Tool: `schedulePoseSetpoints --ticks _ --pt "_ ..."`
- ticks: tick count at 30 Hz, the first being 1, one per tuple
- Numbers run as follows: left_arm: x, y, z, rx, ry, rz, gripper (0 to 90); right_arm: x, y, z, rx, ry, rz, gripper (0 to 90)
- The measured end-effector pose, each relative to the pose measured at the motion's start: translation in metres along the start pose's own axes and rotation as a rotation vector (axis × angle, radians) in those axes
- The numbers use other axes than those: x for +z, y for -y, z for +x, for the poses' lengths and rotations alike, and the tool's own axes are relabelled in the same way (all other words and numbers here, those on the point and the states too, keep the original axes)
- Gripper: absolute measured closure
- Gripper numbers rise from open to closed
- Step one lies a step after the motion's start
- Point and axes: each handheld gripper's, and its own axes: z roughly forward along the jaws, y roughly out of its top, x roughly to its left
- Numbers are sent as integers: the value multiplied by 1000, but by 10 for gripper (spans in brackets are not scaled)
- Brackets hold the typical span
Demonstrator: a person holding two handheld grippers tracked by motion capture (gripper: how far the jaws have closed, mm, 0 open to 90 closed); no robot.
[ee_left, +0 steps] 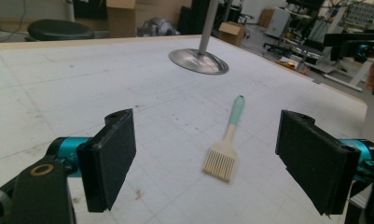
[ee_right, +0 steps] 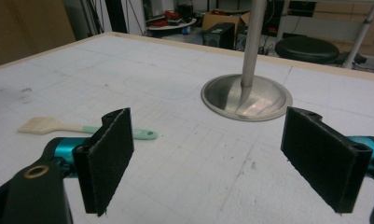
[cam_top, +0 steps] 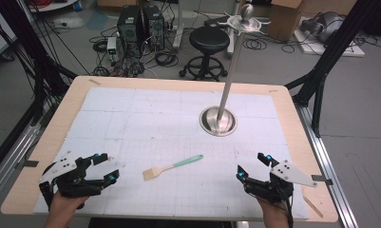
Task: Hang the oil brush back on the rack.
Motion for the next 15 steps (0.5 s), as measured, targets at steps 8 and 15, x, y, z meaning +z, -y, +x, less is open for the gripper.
schedulePoseSetpoints --ticks 8,15 --pt "32 -2 -7 3 48 67 247 0 -1 -1 4 2 1 164" --pt "66 -18 -10 -5 69 126 234 -3 0 -4 9 9 1 164"
